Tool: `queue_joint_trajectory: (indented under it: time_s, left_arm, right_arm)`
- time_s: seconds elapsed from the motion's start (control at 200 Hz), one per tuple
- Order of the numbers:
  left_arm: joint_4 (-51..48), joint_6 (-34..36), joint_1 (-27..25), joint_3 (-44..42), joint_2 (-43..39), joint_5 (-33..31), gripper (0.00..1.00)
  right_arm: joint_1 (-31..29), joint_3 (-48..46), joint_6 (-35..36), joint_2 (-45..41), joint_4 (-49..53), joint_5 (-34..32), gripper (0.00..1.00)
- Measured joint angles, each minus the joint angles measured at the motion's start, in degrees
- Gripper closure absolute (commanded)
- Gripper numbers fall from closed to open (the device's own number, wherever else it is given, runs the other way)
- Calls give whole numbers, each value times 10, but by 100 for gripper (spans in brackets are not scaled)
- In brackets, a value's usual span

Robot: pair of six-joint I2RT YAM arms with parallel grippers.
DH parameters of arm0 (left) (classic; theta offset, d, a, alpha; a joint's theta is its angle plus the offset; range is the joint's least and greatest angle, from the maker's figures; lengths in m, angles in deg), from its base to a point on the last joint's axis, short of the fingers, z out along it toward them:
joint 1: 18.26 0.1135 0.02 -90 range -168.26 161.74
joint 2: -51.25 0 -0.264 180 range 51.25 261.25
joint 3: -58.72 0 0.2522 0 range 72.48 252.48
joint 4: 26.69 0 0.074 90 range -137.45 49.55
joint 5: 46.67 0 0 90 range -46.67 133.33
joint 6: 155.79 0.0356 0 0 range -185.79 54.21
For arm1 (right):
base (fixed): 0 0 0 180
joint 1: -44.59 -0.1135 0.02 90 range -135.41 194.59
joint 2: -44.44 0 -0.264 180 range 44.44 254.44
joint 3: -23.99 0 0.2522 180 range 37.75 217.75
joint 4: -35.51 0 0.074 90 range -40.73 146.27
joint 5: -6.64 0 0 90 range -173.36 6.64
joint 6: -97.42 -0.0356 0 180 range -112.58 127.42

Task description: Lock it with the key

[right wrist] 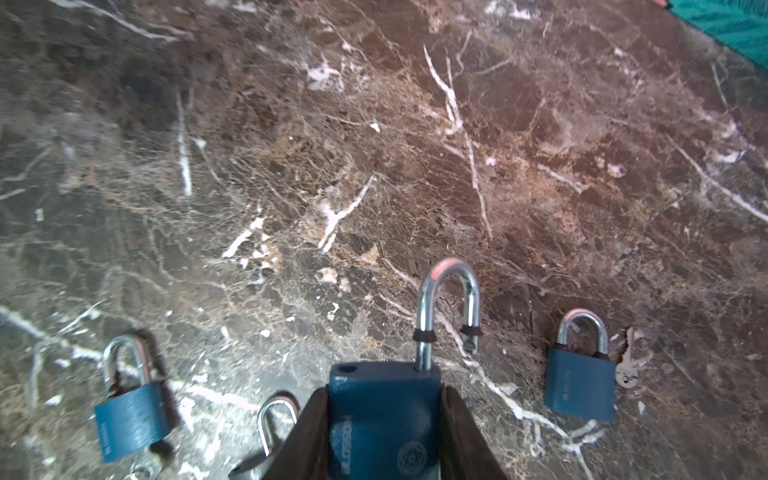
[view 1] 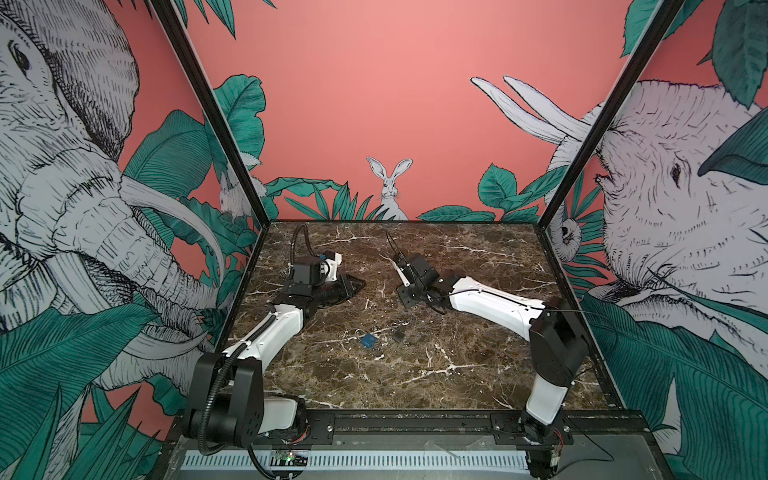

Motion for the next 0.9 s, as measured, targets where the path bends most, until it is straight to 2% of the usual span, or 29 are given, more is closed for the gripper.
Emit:
queue_joint_trajectory:
  time_s: [0.28, 0.52, 0.9]
  left_arm:
    - [53, -49, -65, 0, 33, 8, 66]
    - [95, -82, -108, 22, 64, 9, 66]
    - [169, -138, -130, 50, 99, 29, 65]
  right_arm:
    - [0, -61, 40, -88, 3, 63, 87]
    - [0, -83, 61, -153, 15, 88, 87]
    - [-2, -97, 72, -173, 20, 103, 87]
